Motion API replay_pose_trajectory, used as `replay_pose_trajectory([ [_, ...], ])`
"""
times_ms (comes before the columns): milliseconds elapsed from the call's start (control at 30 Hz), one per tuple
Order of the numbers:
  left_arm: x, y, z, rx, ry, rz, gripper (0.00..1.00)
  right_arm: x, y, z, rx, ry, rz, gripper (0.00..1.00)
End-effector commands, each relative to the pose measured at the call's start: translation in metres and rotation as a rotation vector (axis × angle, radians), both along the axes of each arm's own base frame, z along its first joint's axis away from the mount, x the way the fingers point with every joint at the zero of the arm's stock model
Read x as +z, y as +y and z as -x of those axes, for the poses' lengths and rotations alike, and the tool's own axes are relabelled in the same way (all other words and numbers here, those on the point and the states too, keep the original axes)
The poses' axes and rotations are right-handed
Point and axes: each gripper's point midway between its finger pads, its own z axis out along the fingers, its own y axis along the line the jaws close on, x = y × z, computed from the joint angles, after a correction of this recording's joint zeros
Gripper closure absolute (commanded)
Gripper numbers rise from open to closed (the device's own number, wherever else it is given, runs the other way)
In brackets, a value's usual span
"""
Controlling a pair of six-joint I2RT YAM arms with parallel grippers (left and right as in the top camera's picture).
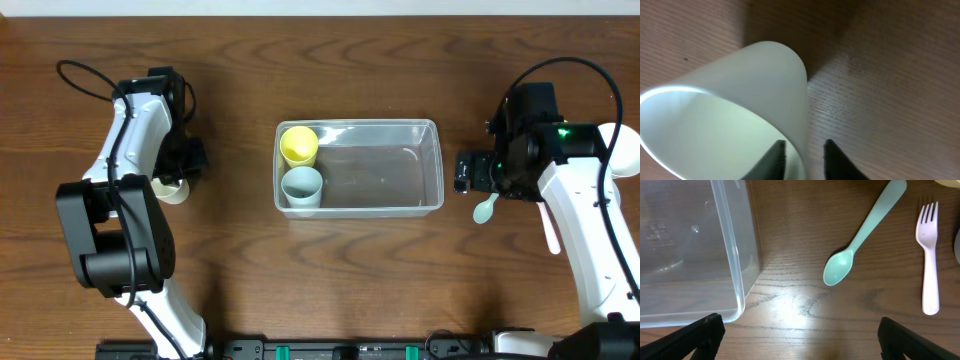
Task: Pack container
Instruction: 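Grasp the white cup with the left gripper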
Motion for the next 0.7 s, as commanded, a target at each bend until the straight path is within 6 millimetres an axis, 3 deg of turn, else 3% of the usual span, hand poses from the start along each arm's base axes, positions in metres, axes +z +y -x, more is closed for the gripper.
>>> replay_pose_trajectory([
  [0, -0.002, 0.002, 0.001, 0.010, 0.008, -0.002, 0.87, -0.001, -0.004, 0.000, -0.001, 0.002, 0.008, 0.01],
  [100, -0.002, 0.002, 0.001, 0.010, 0.009, -0.002, 0.94, -0.001, -0.004, 0.001, -0.001, 0.004, 0.009, 0.01],
  [300, 0.002, 0.000, 0.005, 0.006, 0.016, 0.000, 0.94, -0.001, -0.004, 0.000, -0.001, 0.003, 0.009, 0.01],
  [400, 0.017, -0.010, 0.004, -0.012, -0.013, 0.016, 0.94, -0.001, -0.004, 0.000, -0.001, 0.002, 0.008, 0.01],
  [567, 0.082, -0.042, -0.008, -0.119, -0.190, 0.014, 0.94, -0.001, -0.004, -0.001, -0.001, -0.001, 0.008, 0.01],
  [667, 0.136, -0.080, -0.013, -0.237, -0.358, 0.030, 0.94, 0.000, -0.004, -0.002, -0.001, -0.006, 0.008, 0.01],
])
